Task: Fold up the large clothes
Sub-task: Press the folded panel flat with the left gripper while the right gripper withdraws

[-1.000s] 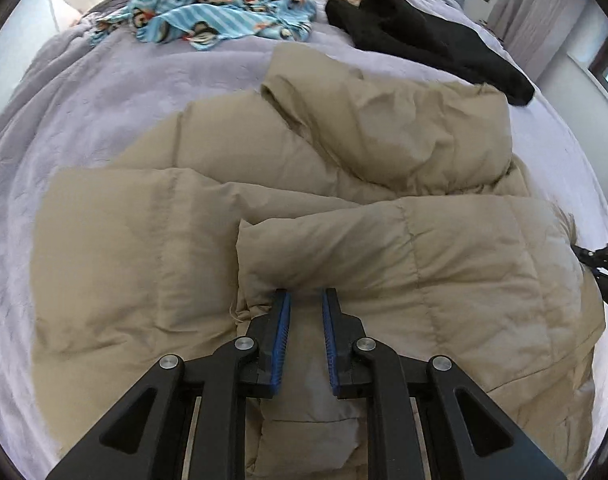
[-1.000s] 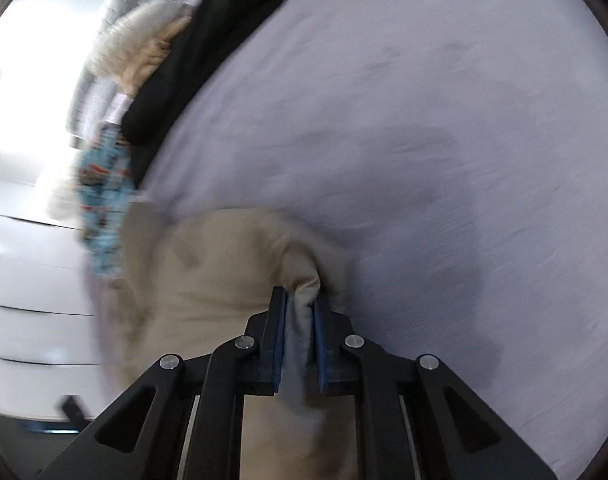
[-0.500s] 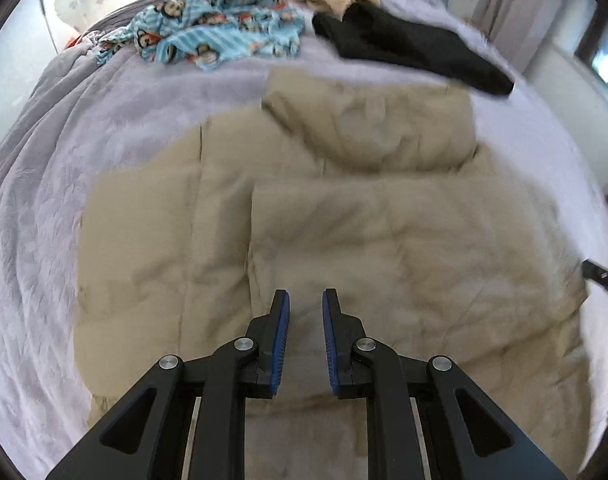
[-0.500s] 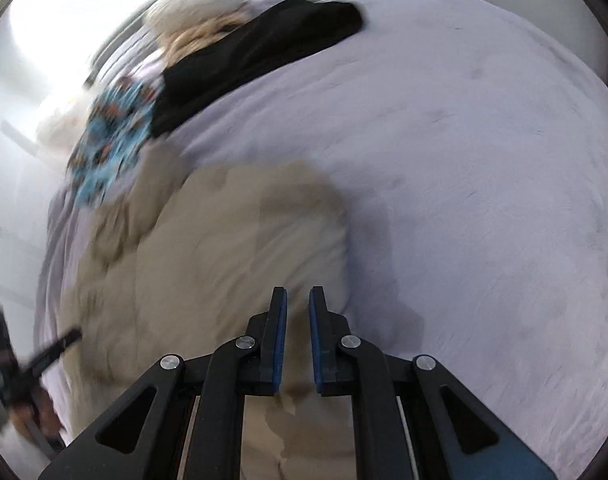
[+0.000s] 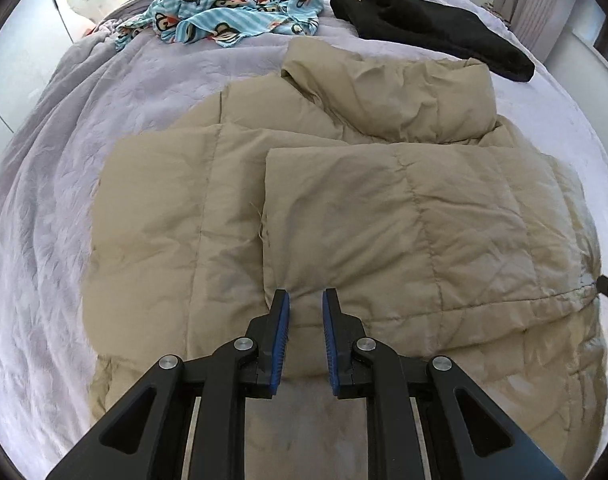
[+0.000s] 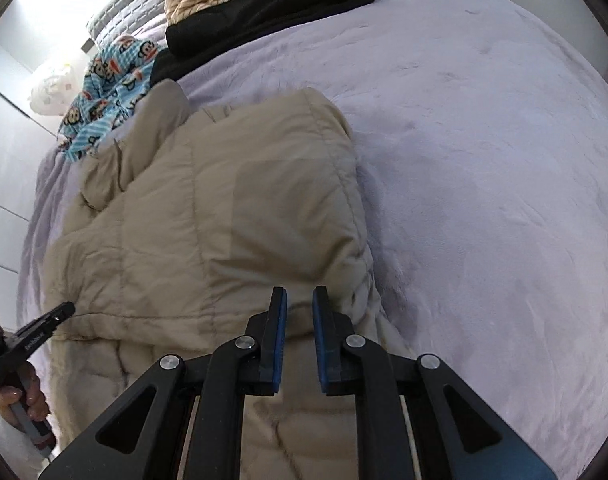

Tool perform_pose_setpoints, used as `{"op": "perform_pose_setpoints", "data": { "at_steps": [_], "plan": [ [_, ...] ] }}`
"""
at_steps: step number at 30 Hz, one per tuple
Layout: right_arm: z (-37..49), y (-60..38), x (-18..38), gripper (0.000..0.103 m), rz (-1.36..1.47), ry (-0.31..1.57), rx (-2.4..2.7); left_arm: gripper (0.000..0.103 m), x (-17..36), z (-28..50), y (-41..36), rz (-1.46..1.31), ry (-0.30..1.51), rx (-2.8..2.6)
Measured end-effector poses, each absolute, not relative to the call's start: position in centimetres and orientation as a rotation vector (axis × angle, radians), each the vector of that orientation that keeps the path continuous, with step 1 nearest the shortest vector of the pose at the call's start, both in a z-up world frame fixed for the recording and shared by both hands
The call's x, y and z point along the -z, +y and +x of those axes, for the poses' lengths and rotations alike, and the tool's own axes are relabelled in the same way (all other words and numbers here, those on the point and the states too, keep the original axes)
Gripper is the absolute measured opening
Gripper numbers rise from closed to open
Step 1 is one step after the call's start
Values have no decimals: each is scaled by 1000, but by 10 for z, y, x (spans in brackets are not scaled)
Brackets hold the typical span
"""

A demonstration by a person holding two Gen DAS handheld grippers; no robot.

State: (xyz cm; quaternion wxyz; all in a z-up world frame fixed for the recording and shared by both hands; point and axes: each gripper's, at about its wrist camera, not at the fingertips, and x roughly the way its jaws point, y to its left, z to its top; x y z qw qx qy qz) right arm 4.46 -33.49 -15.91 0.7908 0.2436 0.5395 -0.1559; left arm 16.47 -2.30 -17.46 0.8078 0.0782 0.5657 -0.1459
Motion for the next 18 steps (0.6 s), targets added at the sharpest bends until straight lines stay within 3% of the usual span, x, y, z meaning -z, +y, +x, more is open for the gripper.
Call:
{"op": "perform_pose_setpoints", "data": {
  "at_steps": [13, 14, 15, 16, 17, 18],
  "plan": [
    [0, -318, 155, 16, 625, 1206, 292, 19, 156, 125, -21, 175, 1224, 260],
    [-2, -318, 154, 16, 626, 1207, 286, 26, 156, 121, -21, 173, 1230, 255],
    [-2, -318, 154, 16, 626, 1208, 282, 72, 156, 118, -20, 170, 1235, 248],
    [-4, -318, 152, 16, 624, 1209, 275, 96, 155, 114, -19, 165, 1233, 232],
    [-4, -318, 151, 16, 623, 1210, 270, 103, 151, 109, -17, 156, 1201, 209],
    [-5, -317, 150, 16, 621, 1211, 264, 103, 147, 104, -18, 159, 1181, 215]
  ]
}}
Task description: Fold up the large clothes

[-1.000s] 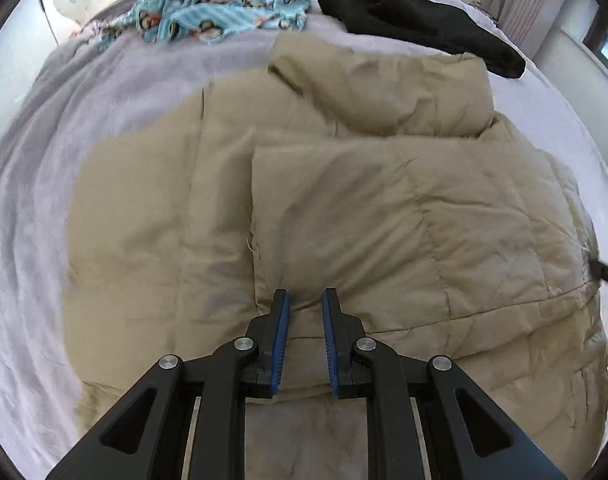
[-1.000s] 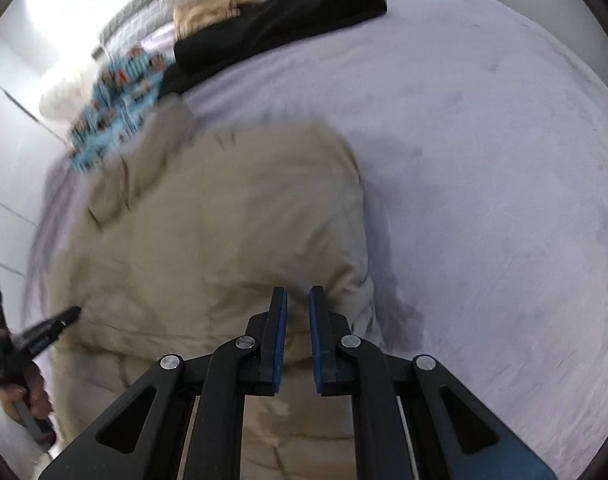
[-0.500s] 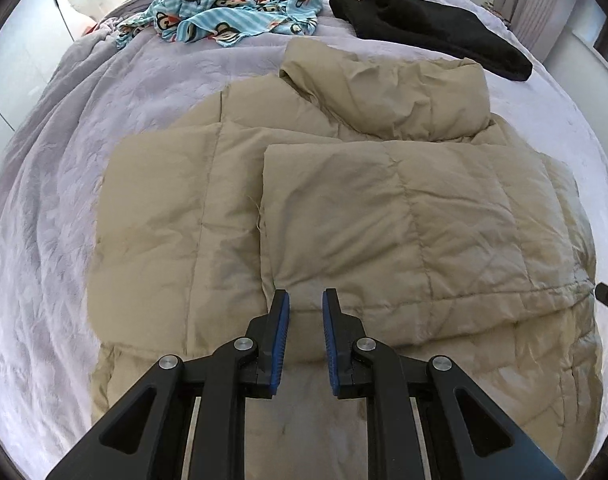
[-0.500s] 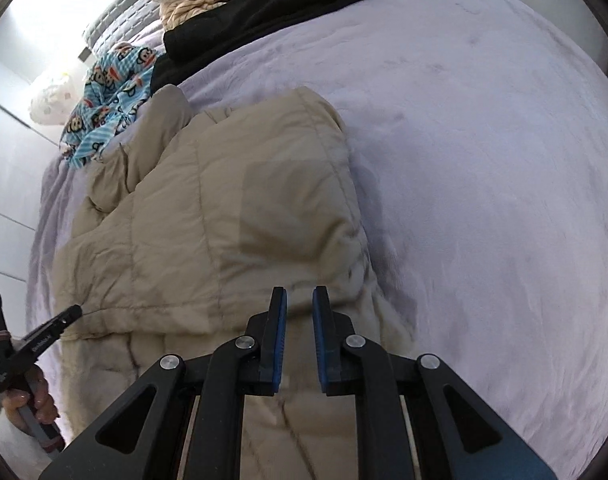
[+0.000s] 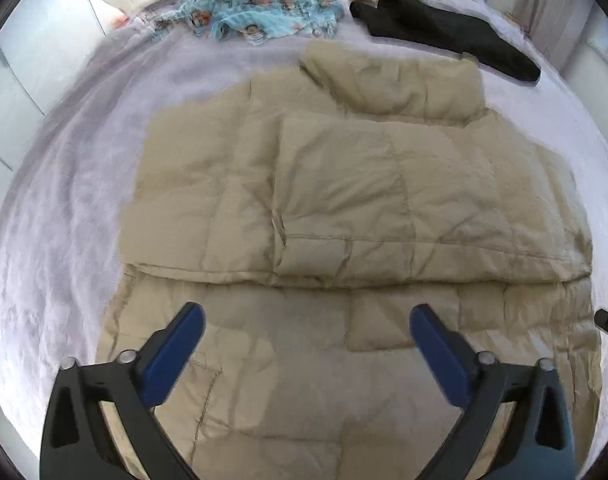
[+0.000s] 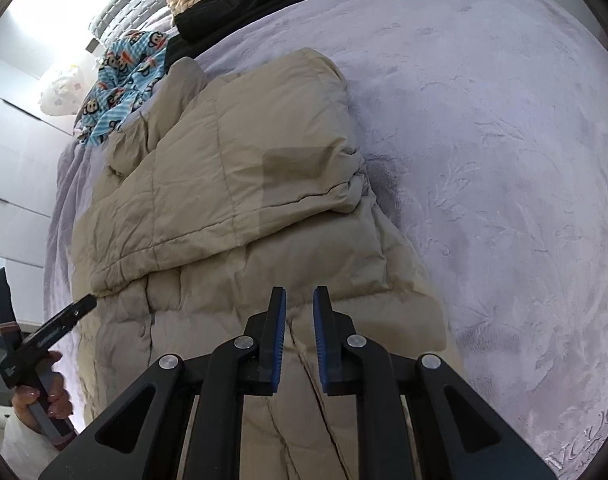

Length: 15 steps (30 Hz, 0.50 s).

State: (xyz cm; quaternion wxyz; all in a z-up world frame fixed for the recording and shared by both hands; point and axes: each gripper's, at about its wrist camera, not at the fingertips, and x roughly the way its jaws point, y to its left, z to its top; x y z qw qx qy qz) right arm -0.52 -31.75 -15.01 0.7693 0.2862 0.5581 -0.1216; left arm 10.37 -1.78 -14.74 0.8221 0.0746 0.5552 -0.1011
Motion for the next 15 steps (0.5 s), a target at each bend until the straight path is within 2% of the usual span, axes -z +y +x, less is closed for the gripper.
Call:
{"op": "perform_pose_setpoints", "data": {
  "at_steps": [9, 10, 12, 13, 14, 15],
  "plan": [
    [-19, -317, 140, 16, 636, 1224, 243, 103, 141, 74, -27, 198, 1215, 203],
    [-20, -316, 138, 21, 637, 1231, 237, 103, 138, 70, -27, 198, 1220, 203],
    [-23, -314, 134, 49, 643, 1240, 225, 103, 134, 61, -25, 193, 1239, 201],
    [-26, -312, 132, 76, 648, 1245, 218, 103, 133, 57, -24, 194, 1248, 199],
    [-29, -309, 129, 84, 653, 1242, 209, 103, 130, 51, -22, 195, 1256, 192],
    [-32, -307, 127, 84, 655, 1238, 201, 103, 128, 45, -19, 194, 1262, 185]
  ]
}}
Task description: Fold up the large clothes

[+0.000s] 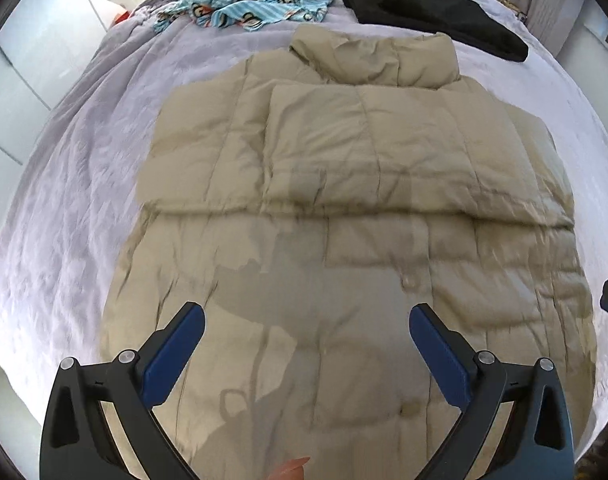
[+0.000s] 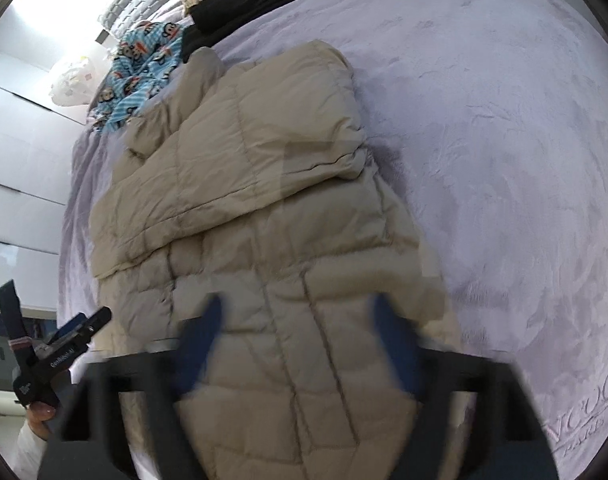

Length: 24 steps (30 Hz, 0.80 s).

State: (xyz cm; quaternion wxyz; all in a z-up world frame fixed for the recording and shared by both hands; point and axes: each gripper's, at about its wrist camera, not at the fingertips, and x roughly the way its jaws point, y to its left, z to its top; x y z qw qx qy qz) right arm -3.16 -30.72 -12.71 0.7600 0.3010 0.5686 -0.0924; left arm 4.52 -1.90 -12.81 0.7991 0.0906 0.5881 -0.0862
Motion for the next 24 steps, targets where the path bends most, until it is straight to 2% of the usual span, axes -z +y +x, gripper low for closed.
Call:
{"op": "perform_pose_setpoints", "data": {
  "at_steps": [4, 9, 10, 15, 16, 24],
  "plan": [
    [-44, -300, 123, 85, 673, 1267, 181, 103, 124, 22, 3, 166, 1303, 123],
    [-66, -294, 122, 92, 743, 1283, 180, 103, 128, -7, 47, 120, 1353, 8],
    [-72, -292, 122, 98, 765, 1286, 179, 103, 129, -12, 56, 100, 1369, 9],
    [-93, -275, 126, 99, 836, 1290, 204, 103, 135, -30, 100, 19, 1426, 30],
    [-96, -271, 128, 103, 851, 1290, 211, 103, 137, -33, 108, 10, 1431, 36],
    [-131, -222, 139, 103, 947, 1264, 276, 103, 147, -55, 164, -68, 1451, 109]
  ]
}}
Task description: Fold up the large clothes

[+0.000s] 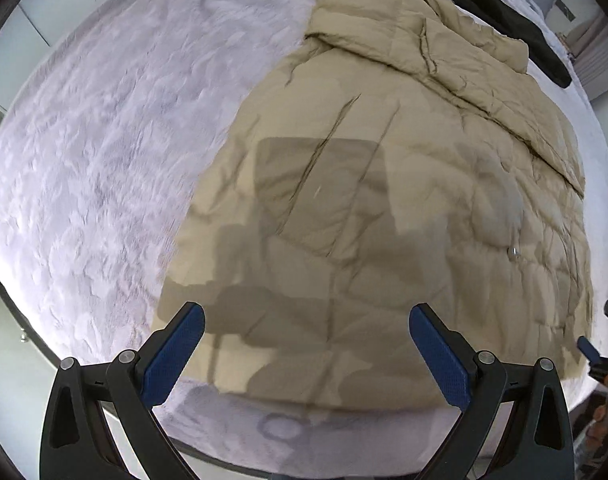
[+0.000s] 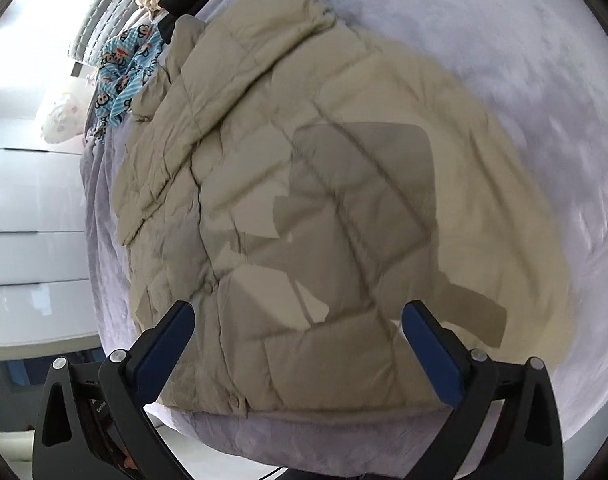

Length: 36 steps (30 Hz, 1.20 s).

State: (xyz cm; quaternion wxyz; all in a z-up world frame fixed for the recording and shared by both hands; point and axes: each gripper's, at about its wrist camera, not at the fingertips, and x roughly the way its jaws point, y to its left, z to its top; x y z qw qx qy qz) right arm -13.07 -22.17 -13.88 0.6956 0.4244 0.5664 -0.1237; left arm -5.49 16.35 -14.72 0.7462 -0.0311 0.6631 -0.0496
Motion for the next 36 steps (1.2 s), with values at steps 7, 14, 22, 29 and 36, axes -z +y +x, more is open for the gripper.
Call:
{"op": "perform_pose_setpoints", "data": {
  "at_steps": [7, 14, 22, 29, 36],
  "plan": [
    [-175, -205, 143, 103, 1055, 1253, 338, 103, 149, -84, 204, -168, 1476, 202],
    [-221, -218, 159, 103, 1285, 1159, 393, 103, 175, -109, 230, -358, 1561, 215],
    [-239, -227, 189, 103, 1485, 1065, 409, 102, 197, -88, 209, -509, 1528, 258],
    [-243, -240, 207, 92, 1616, 939, 446, 16, 202, -65, 198, -531, 1545, 254],
    [-229, -241, 192, 9, 1546, 945, 475, 12, 144, -57, 205, -458, 1404, 359]
  ]
}}
